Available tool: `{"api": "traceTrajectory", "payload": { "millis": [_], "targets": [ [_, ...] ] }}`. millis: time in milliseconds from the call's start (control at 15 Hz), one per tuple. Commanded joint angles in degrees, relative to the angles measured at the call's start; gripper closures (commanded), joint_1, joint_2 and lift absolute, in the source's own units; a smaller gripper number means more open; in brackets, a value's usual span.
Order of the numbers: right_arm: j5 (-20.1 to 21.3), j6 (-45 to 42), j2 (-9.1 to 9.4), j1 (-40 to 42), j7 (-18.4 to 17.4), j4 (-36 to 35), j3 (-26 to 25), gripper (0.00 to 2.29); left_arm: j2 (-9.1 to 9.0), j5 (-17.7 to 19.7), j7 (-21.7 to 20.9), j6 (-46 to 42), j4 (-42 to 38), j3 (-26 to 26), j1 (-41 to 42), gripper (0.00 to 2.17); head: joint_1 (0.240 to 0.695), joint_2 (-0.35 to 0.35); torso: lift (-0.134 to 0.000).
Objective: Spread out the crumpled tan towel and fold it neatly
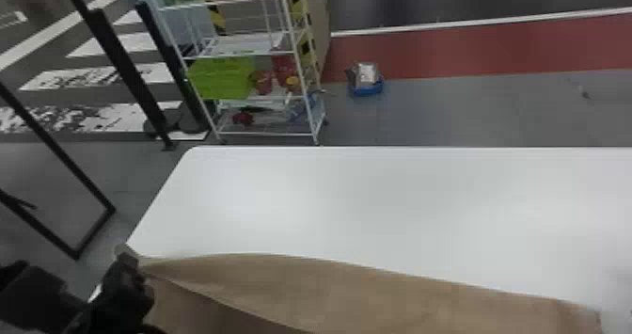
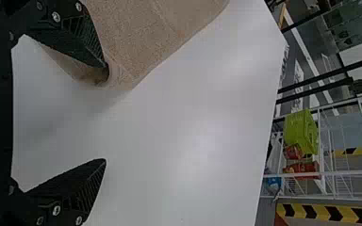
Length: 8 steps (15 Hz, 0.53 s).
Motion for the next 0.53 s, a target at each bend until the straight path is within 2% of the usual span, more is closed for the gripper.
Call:
{"api": "traceTrajectory", "payload": {
  "millis": [0,67,133,267,400,467],
  "targets": [
    [0.18,0.06,-0.43,-0.57,0.0,0.54,1.08,0.17,-0.24,0.51,0.77,-0.19,1.04,-0.16,0.02,1.78,0.695,0.275,-0.122],
    [0.18,0.23,-0.87,-0.83,0.0,0.89,1.6,0.17,-0.24,1.56,0.77,-0.54,2.0,-0.16,0.11,1.7,0.695,0.282,-0.122],
    [0.1,0.23,-1.23,-0.92,0.0,1.24,1.69,0.17,-0.24,1.82,0.86,-0.71,2.62,-0.34,0.19,1.51,0.695,0.287,-0.122],
    [0.1,0.23,-2.1,-0.92,0.0,1.59,1.95,0.17,-0.24,1.82,1.39,-2.47,3.76,-0.95,0.46,1.44,0.695,0.288,-0.122],
    [-0.17,0.23,-2.9,-1.09,0.0,2.03,2.31,0.17,-0.24,1.82,3.41,-5.81,4.46,-1.83,1.07,1.26,0.695,0.286,-0.122],
    [-0.17,0.23,-2.98,-1.09,0.0,2.21,2.39,0.17,-0.24,1.74,4.64,-7.22,4.82,-1.92,1.16,0.93,0.695,0.287,-0.122]
  ]
}}
